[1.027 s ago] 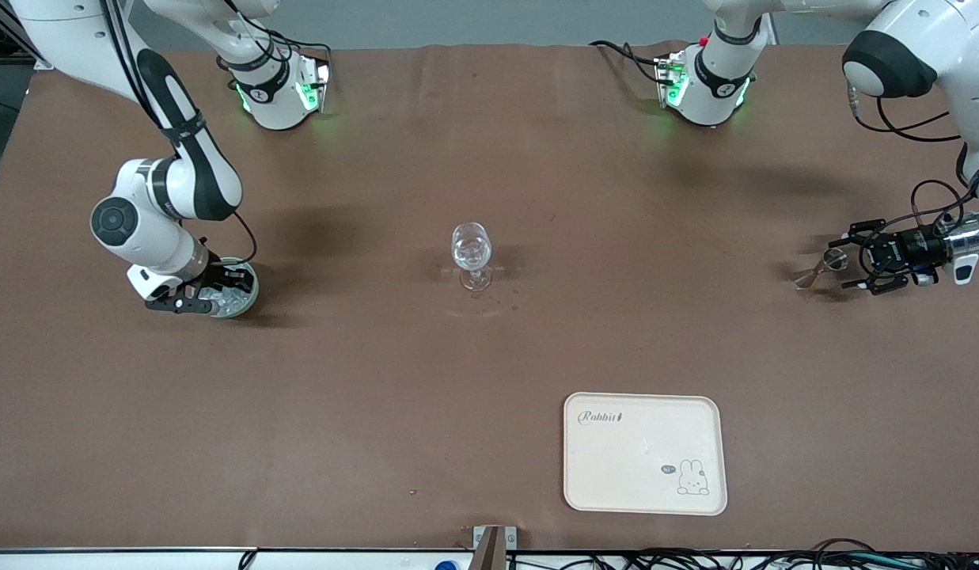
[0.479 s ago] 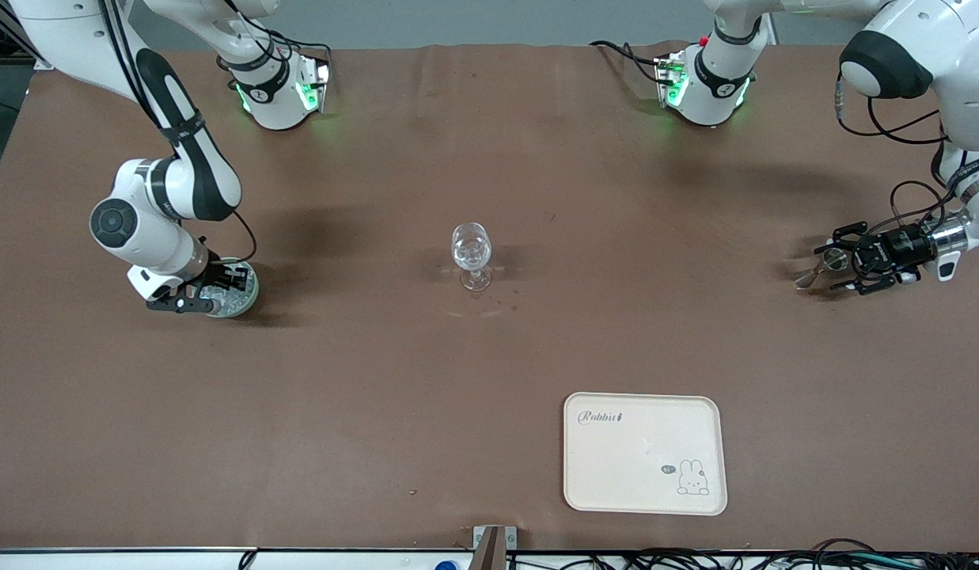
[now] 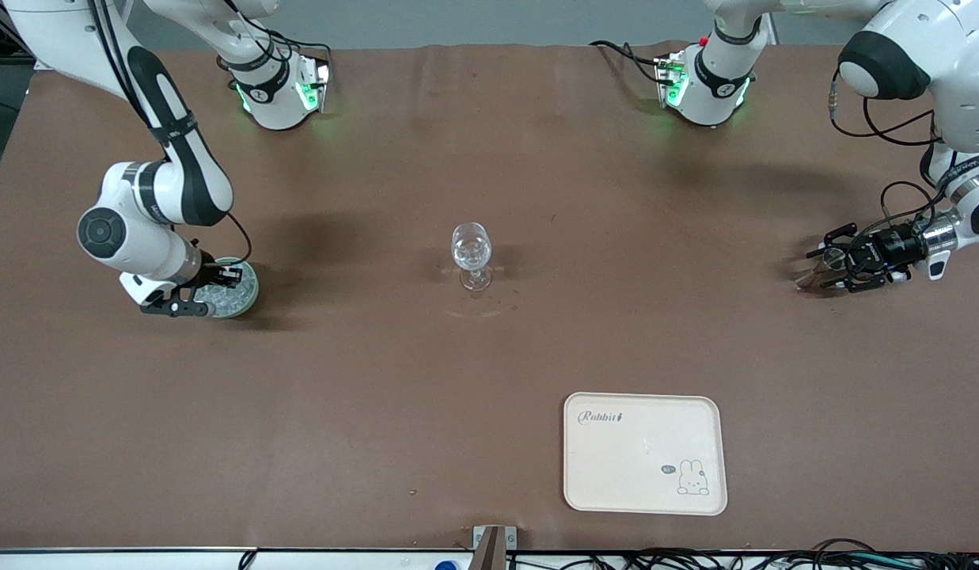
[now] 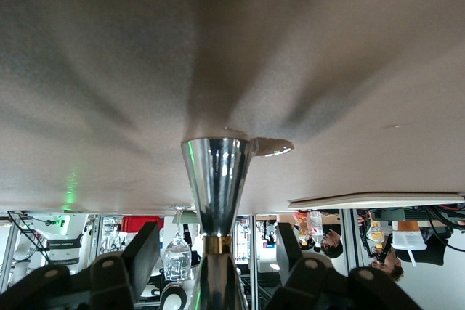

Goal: Pour wine and add ice with both arms
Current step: 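Pinch an ice cube with the right gripper while the left gripper grasps the jigger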

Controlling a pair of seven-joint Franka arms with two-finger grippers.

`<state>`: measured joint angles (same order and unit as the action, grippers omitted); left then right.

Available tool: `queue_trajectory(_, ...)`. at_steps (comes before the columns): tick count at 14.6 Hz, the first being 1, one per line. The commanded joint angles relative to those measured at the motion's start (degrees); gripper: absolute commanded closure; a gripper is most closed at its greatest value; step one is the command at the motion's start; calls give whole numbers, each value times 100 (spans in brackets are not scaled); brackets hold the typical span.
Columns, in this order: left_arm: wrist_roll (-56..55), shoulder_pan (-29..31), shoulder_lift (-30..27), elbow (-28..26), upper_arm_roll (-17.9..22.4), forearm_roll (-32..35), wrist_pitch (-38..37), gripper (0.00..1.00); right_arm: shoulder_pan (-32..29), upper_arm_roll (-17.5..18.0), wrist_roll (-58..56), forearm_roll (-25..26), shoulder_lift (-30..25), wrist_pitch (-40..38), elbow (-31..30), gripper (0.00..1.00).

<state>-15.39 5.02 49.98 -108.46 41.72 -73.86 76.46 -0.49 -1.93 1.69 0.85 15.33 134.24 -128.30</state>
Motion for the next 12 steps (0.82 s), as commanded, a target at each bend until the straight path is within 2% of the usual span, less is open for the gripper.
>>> queue_trajectory(1,71,-54,12,-35,55,-137,-44,48,-21,17,-28,-164,-65,-363,217,93)
queue_trajectory(2,71,-54,12,-35,55,-137,-44,55,-13,8,-97,-164,-65,-381,244,87)
queue_trajectory(3,71,-45,12,-35,55,-146,-44,56,-4,8,-133,-138,-57,-381,305,68)
queue_trajectory(4,71,-45,-6,-35,55,-146,-44,60,-21,0,-186,-59,-48,-372,419,59)
queue_trajectory(5,71,-54,-23,-35,64,-146,-44,67,-56,0,-334,-23,4,-320,490,57)
queue_trajectory(7,62,-45,-32,-44,64,-137,-79,91,-74,-18,-450,-14,206,-22,517,54)
queue_trajectory(8,71,-36,-32,-44,64,-137,-87,99,-65,-27,-458,-6,216,58,464,54)
queue_trajectory(12,44,16,-137,-62,81,-119,-394,100,-65,-36,-467,143,233,295,279,55)
